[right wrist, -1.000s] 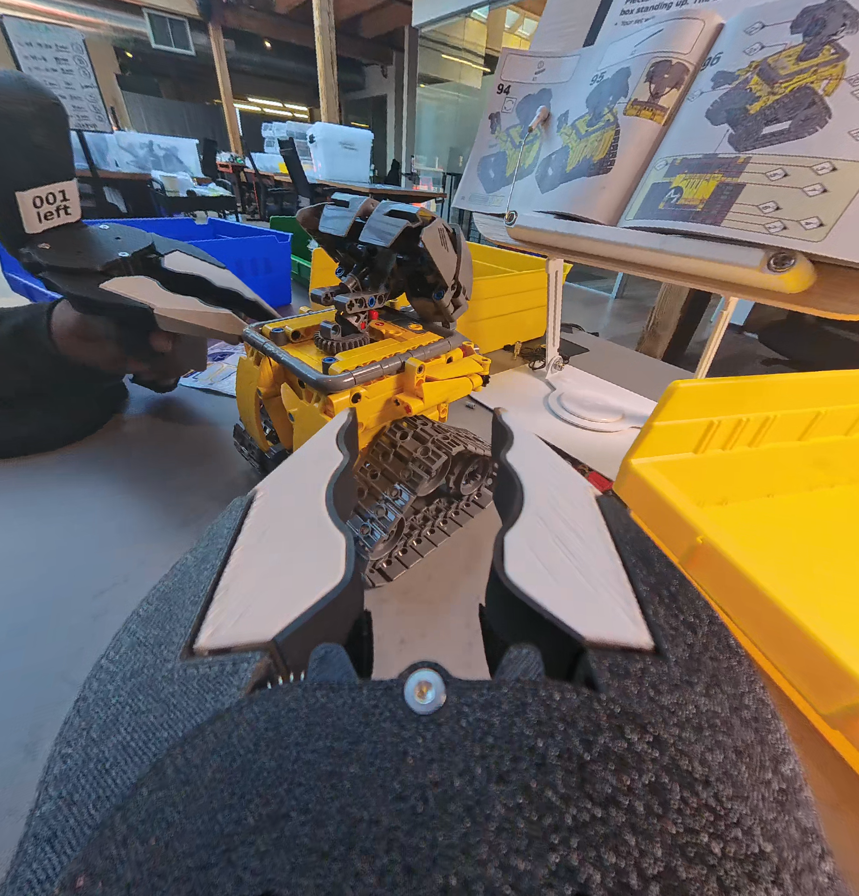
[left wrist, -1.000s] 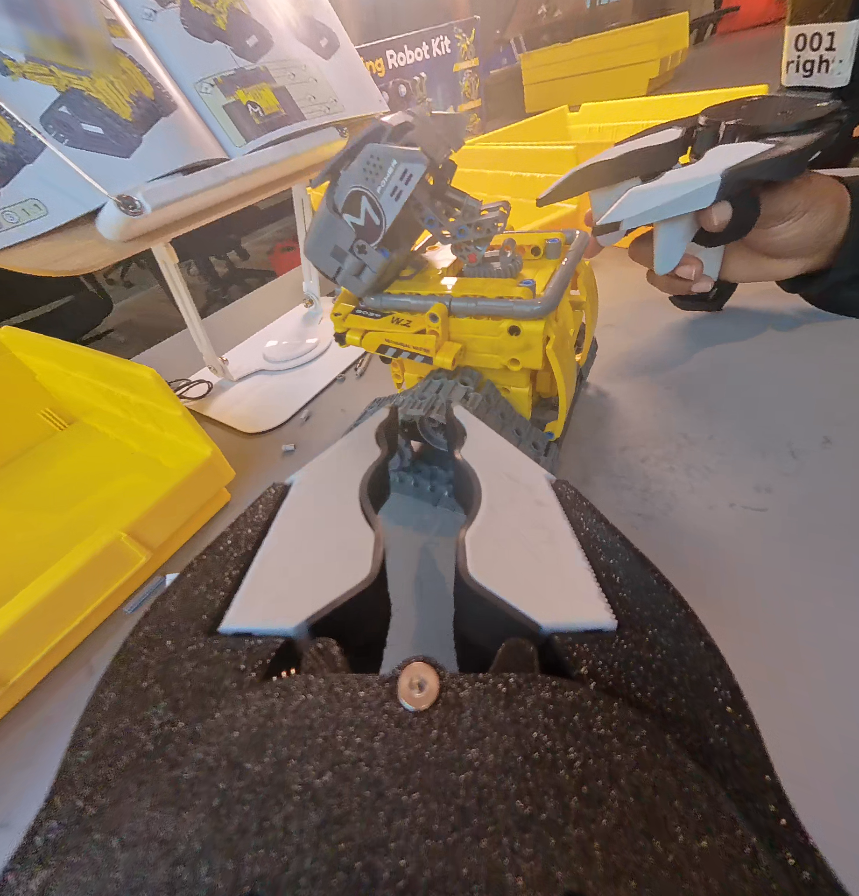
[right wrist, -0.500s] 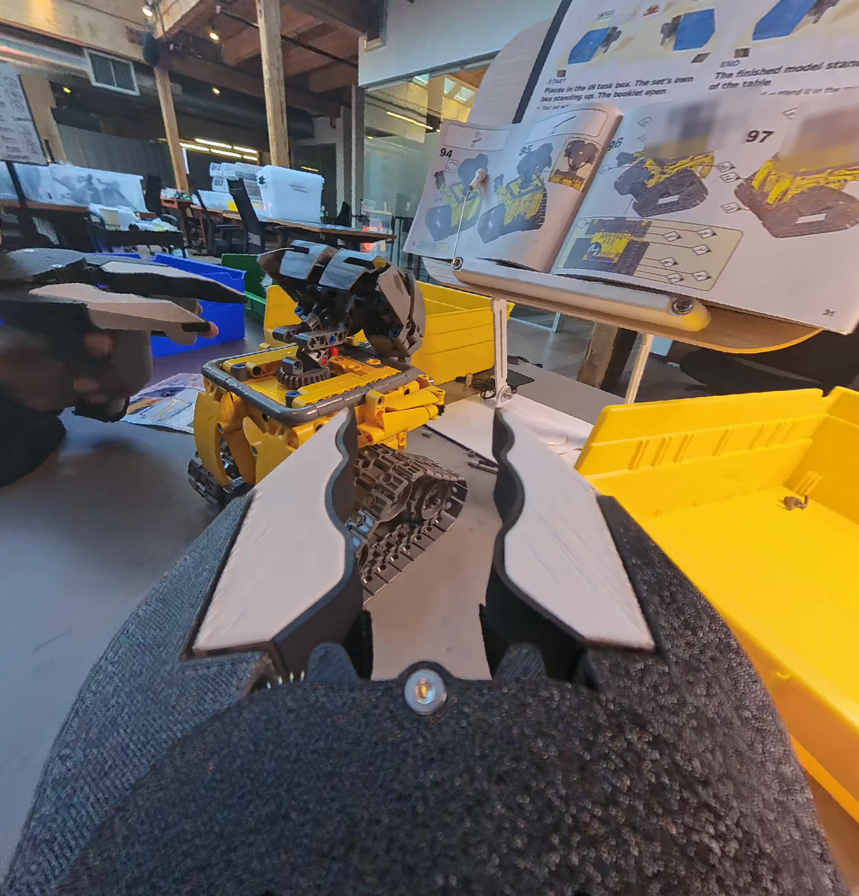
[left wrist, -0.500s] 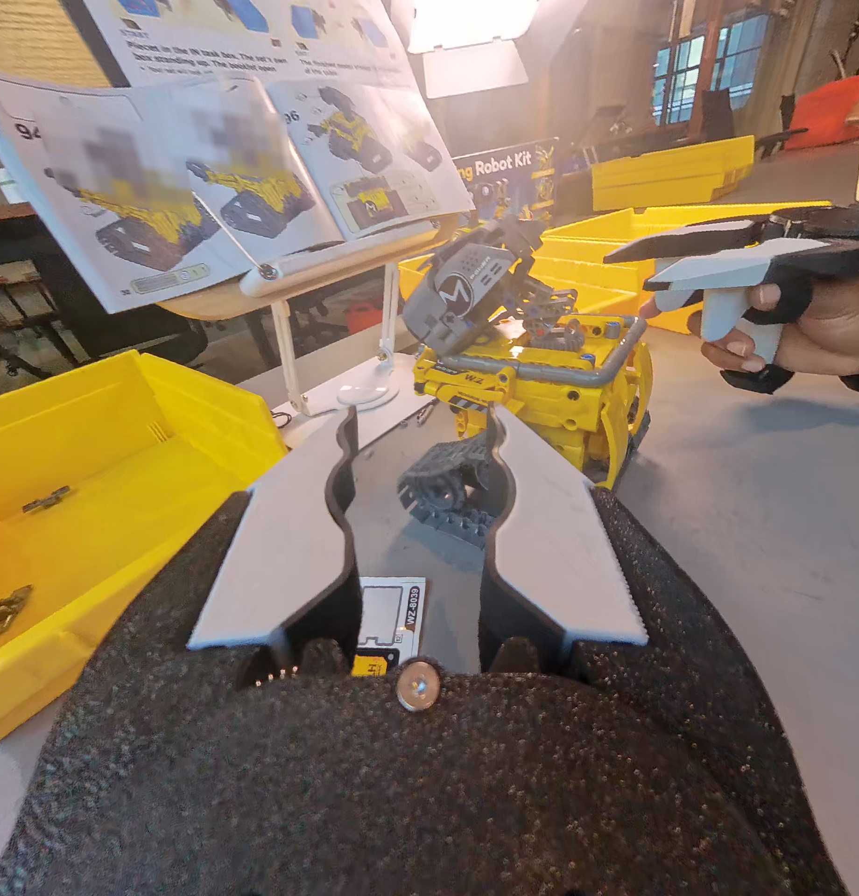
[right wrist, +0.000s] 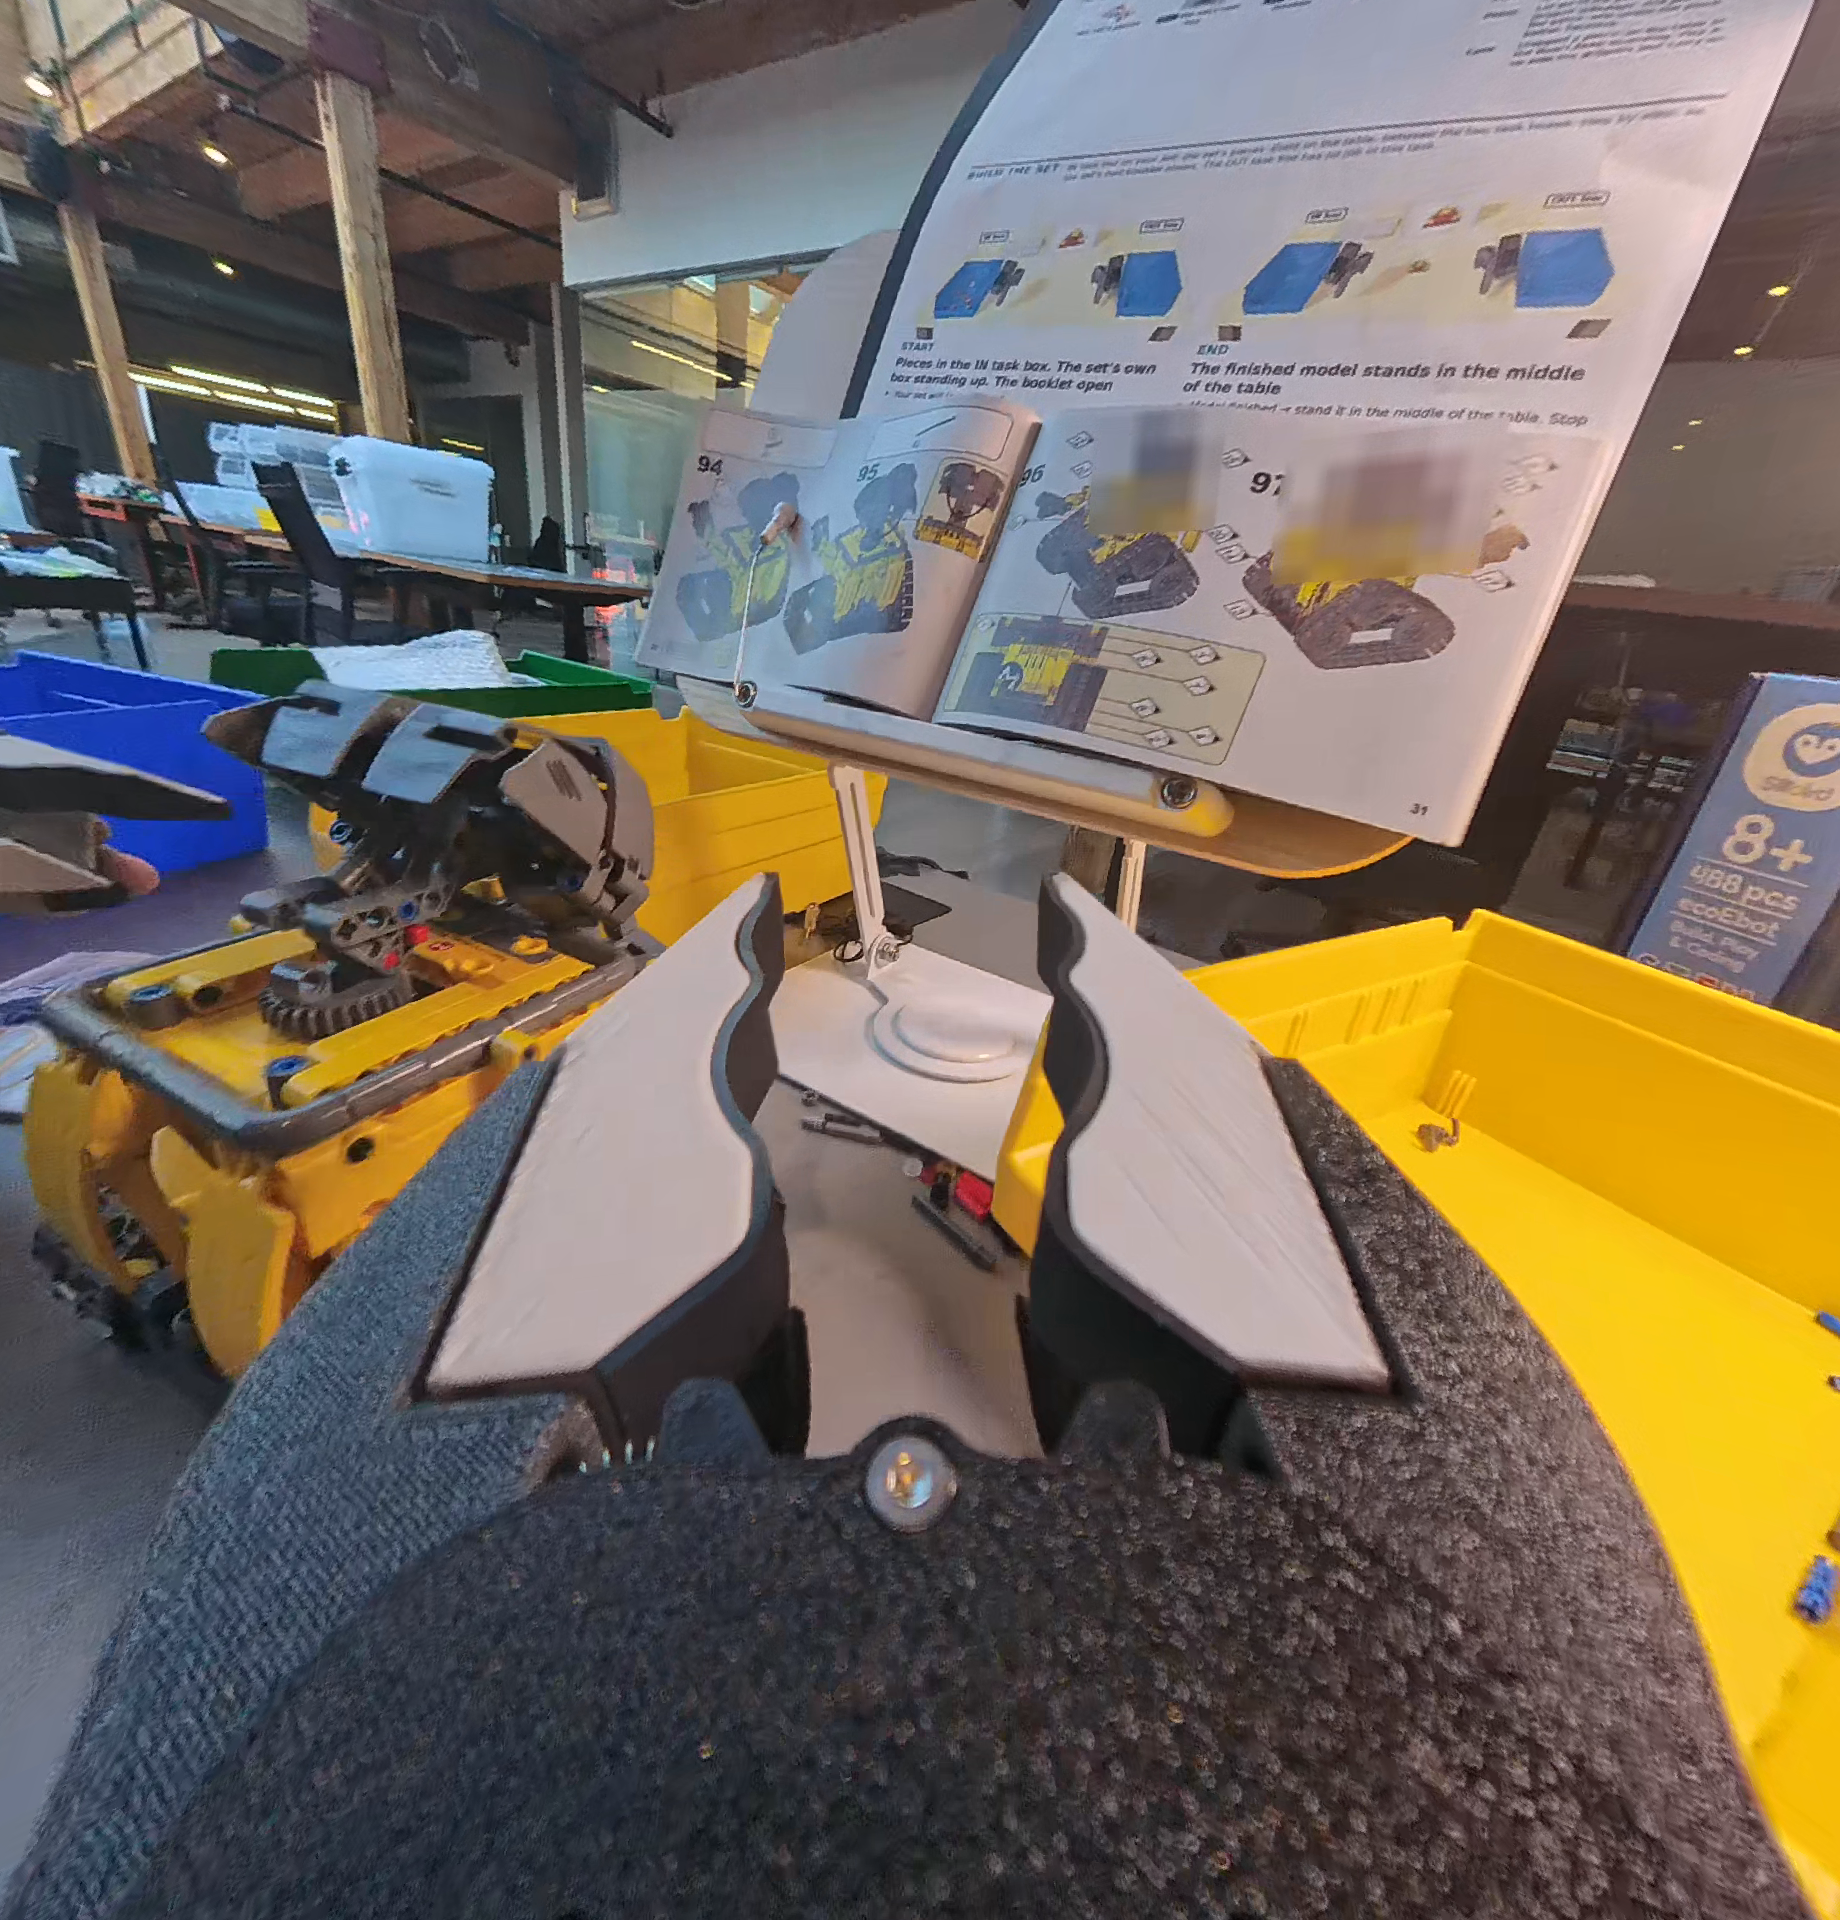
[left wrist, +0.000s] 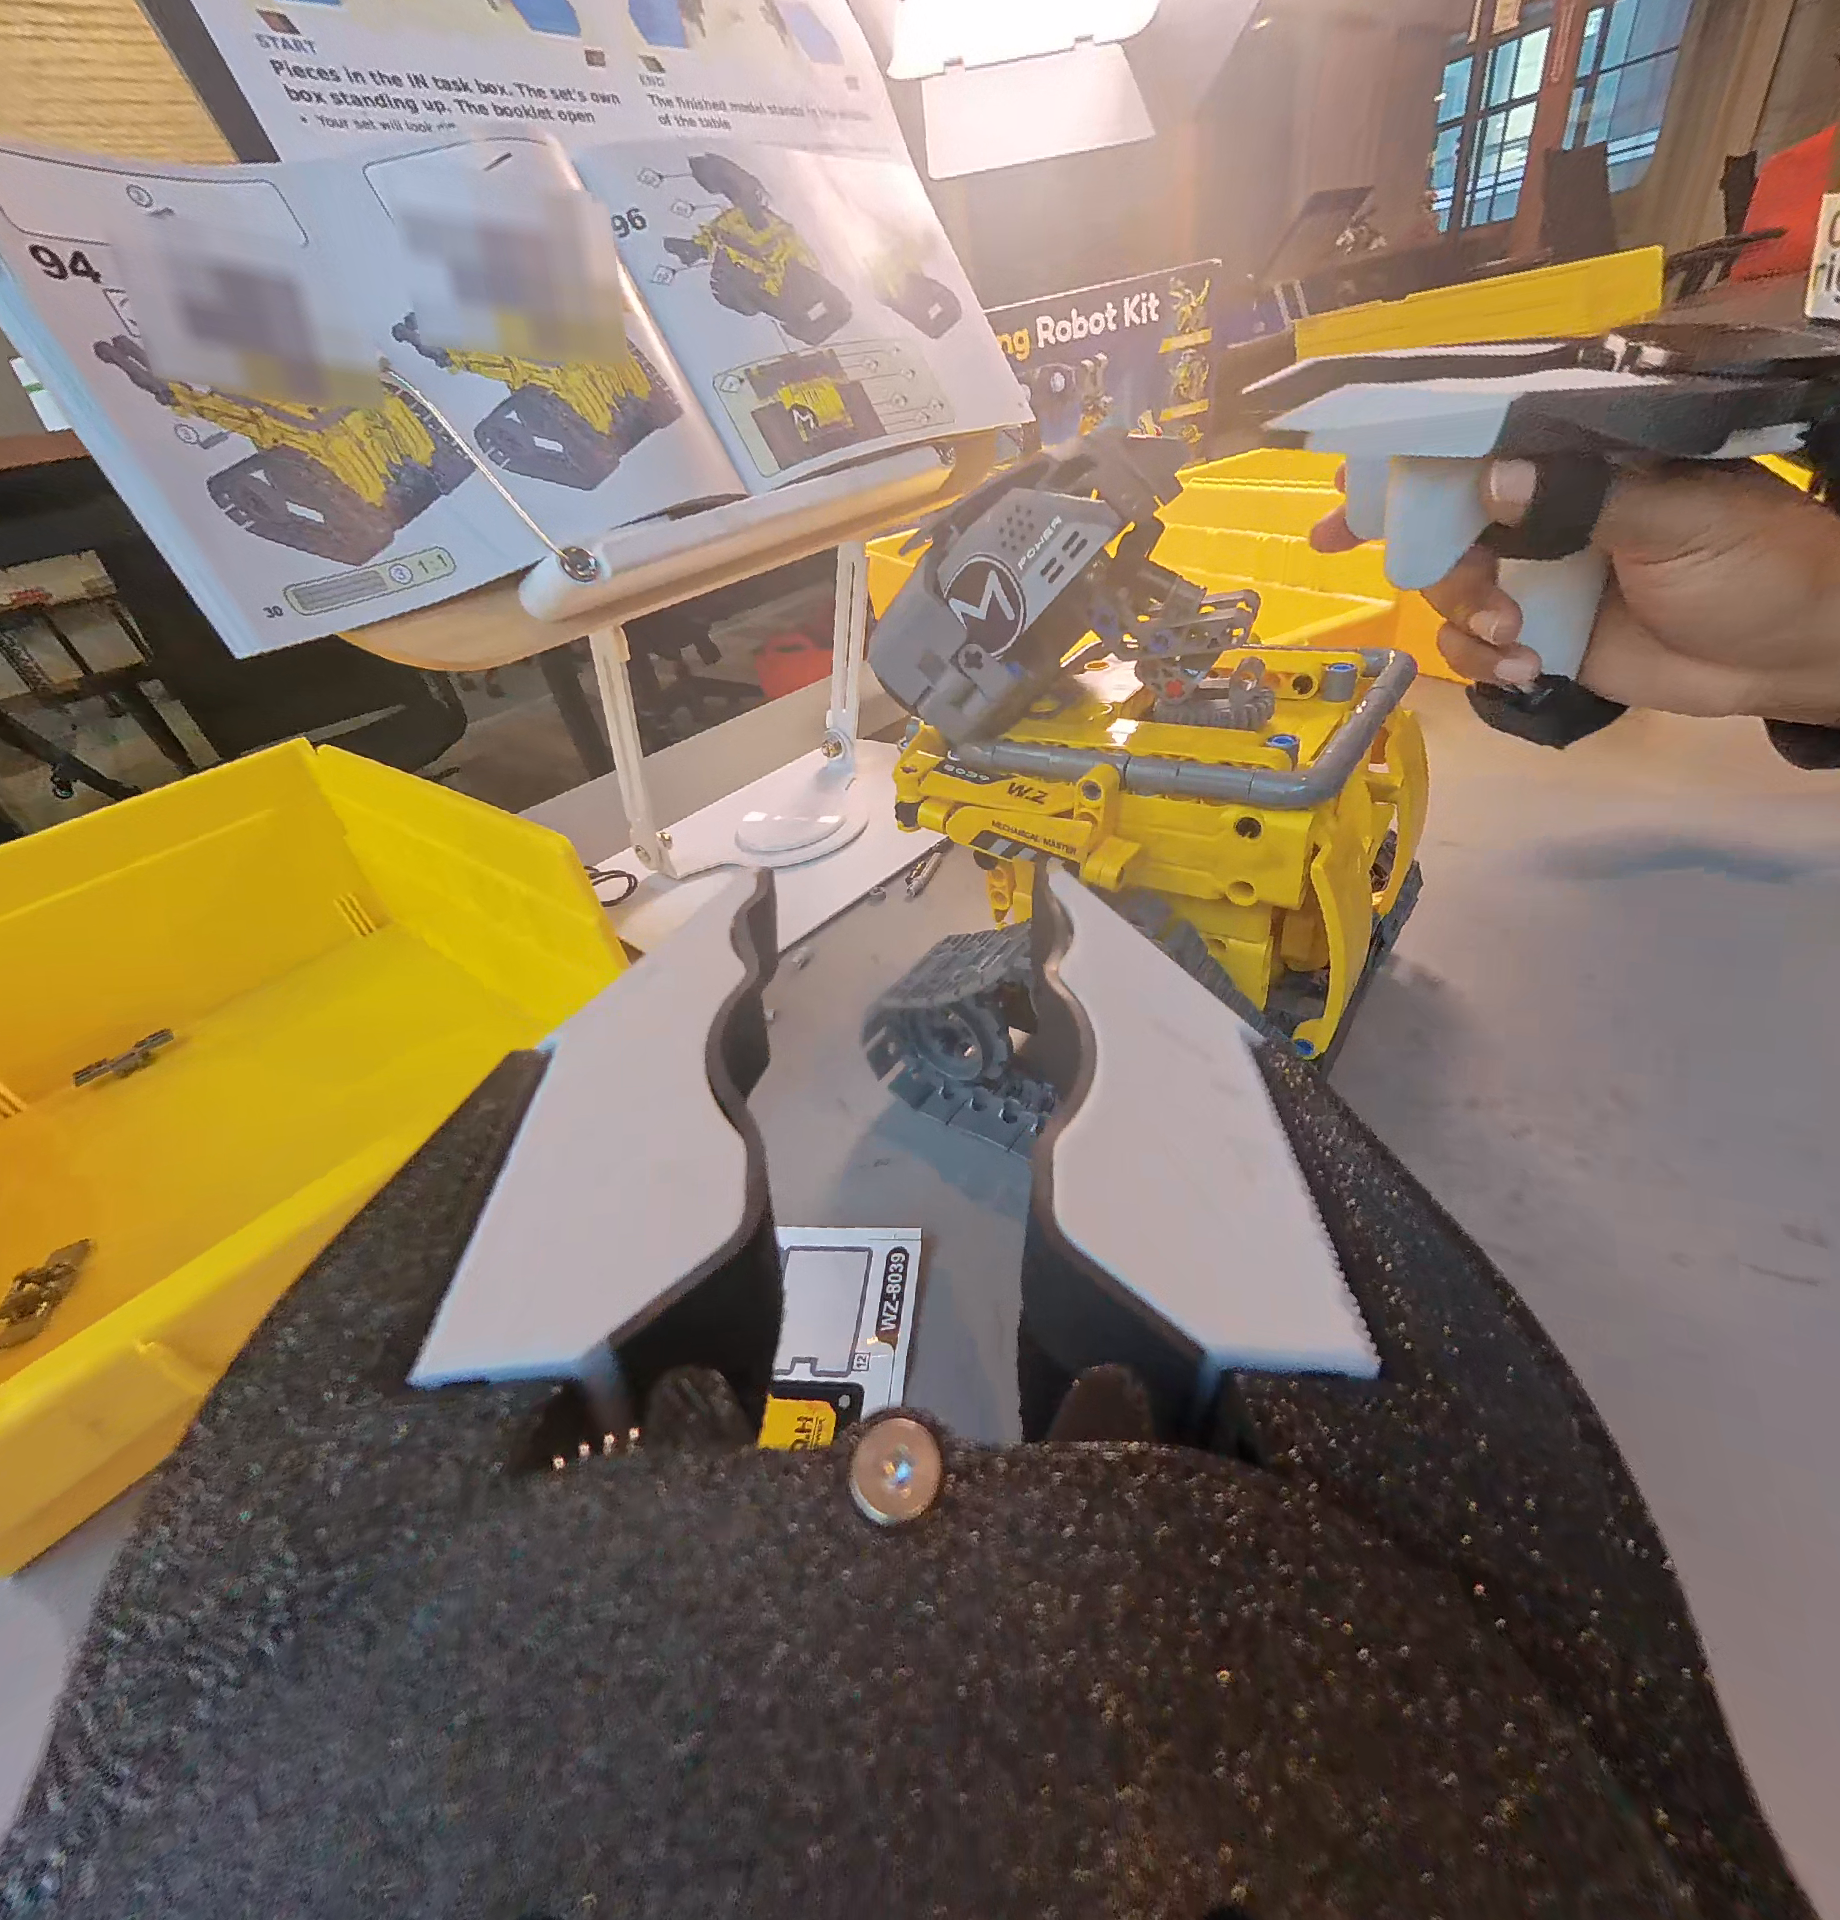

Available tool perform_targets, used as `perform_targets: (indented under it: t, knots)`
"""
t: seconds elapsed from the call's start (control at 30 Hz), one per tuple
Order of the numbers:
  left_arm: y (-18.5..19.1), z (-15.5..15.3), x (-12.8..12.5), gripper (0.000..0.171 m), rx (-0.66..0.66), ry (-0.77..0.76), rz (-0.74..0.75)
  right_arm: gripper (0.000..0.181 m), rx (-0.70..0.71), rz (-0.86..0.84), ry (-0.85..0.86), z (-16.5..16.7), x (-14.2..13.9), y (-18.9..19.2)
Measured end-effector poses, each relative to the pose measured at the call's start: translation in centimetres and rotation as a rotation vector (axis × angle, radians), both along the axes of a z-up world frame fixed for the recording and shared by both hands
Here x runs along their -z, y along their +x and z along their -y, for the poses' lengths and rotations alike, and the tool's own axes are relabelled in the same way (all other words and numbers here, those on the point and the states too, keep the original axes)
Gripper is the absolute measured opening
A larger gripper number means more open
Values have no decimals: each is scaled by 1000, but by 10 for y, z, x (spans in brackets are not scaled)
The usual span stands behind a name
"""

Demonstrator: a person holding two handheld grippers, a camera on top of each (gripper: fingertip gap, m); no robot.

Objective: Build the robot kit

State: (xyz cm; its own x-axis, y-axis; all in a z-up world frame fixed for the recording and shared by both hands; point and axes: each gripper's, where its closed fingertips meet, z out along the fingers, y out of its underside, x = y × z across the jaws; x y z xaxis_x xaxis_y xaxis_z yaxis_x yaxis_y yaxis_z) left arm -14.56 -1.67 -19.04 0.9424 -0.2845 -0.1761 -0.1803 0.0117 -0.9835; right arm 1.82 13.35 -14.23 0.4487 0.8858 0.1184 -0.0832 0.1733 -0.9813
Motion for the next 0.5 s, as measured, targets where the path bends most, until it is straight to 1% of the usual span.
perform_targets:
  t: [0.1,0.13,0.17,0.2,0.27,0.3,0.33,0.37,0.4,0.43,0.47,0.5]
  knots:
    - [1,-2,3,46,4,-11,2,47,24,-21,34,-18,-19,-7]
    - [1,-2,4,45,6,-16,-3,42,0,-19,42,-20,-24,-13]
    - [3,-2,6,42,10,-22,-10,39,-52,-20,43,-18,-29,-21]
    - [4,-2,7,39,17,-27,-14,37,-135,-28,42,-10,-34,-30]
    - [8,-1,8,37,34,-34,-22,37,-406,-12,33,26,-39,-49]
    - [11,-1,9,36,47,-39,-26,37,-549,26,25,46,-37,-55]
    - [14,0,11,36,65,-48,-24,41,-647,88,13,60,-31,-60]
    - [20,1,13,36,93,-62,-19,55,-665,151,10,62,-25,-65]
    - [25,1,15,37,123,-79,-18,62,-653,202,29,61,-18,-71]
    - [30,1,19,39,144,-93,-27,61,-645,247,56,61,-10,-75]
    - [35,1,23,40,164,-107,-47,55,-640,286,83,63,-2,-79]
    - [40,1,29,41,182,-128,-70,40,-618,312,113,64,4,-81]
